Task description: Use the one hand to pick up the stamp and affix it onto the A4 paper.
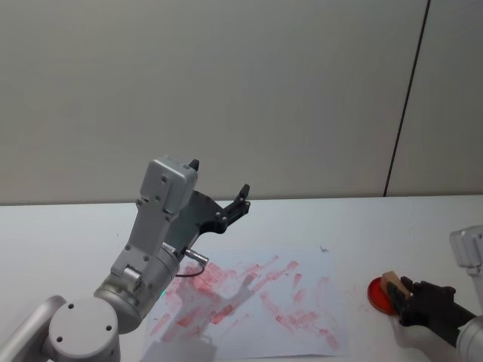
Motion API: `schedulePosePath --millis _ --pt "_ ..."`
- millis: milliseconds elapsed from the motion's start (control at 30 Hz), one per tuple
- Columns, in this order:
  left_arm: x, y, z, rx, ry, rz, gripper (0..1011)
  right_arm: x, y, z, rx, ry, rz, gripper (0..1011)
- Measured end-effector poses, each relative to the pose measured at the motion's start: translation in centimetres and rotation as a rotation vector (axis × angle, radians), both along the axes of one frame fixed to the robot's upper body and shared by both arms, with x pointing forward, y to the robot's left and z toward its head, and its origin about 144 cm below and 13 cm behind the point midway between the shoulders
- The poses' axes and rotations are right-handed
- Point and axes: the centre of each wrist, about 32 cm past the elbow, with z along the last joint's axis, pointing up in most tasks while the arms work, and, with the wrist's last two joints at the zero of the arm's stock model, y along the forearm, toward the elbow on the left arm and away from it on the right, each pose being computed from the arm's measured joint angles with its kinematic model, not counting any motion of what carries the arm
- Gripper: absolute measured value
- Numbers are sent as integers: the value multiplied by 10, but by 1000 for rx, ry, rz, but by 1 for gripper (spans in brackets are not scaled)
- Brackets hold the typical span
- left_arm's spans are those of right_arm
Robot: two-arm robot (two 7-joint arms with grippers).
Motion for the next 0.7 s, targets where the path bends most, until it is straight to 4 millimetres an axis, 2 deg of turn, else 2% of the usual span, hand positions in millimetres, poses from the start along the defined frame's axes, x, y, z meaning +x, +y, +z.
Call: schedulePosePath --millis 67,400,700 --pt "0 0 0 0 0 0 1001 0 0 0 0 0 0 214" --pt "0 0 0 0 0 0 1001 1 0 2 3 -16 11 216" --pt "0 0 0 0 0 0 1001 3 2 14 25 -98 80 214"
